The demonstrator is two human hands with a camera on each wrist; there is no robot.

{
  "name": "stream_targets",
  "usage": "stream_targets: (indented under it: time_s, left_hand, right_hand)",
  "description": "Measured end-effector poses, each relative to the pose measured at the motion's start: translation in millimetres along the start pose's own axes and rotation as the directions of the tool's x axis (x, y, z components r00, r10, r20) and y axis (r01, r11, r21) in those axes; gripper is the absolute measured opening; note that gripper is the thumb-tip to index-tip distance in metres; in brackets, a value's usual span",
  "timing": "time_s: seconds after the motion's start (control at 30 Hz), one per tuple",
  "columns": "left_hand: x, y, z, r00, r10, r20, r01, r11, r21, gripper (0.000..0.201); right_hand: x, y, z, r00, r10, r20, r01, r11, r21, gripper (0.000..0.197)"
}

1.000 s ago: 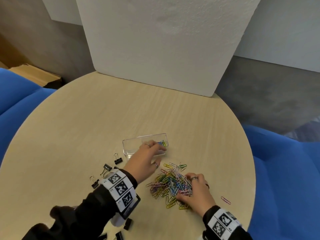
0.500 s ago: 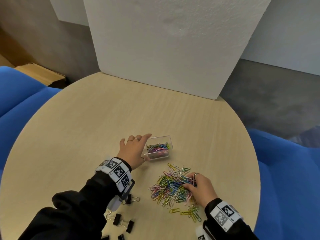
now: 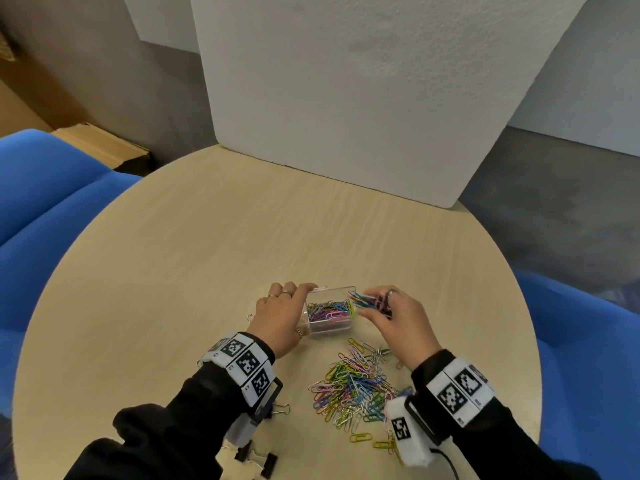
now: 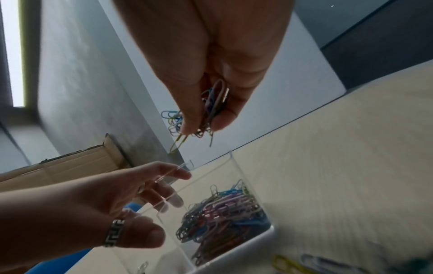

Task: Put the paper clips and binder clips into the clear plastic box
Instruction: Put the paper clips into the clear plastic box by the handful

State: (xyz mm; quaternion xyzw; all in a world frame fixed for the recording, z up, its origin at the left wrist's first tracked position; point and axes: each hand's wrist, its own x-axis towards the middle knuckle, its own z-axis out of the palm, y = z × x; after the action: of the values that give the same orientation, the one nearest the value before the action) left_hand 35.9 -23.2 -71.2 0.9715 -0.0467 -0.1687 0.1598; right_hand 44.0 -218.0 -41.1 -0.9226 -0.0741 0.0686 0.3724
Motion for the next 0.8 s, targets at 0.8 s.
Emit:
stream_targets:
  time_s: [0.8]
  left_hand:
    - [2, -3, 2, 1.000, 0.021, -0.014, -0.021, 0.999, -0.035, 0.071]
  right_hand:
    - [25, 27, 30, 0.811, -0.580, 0.068, 0.517, 0.658, -0.547, 0.034]
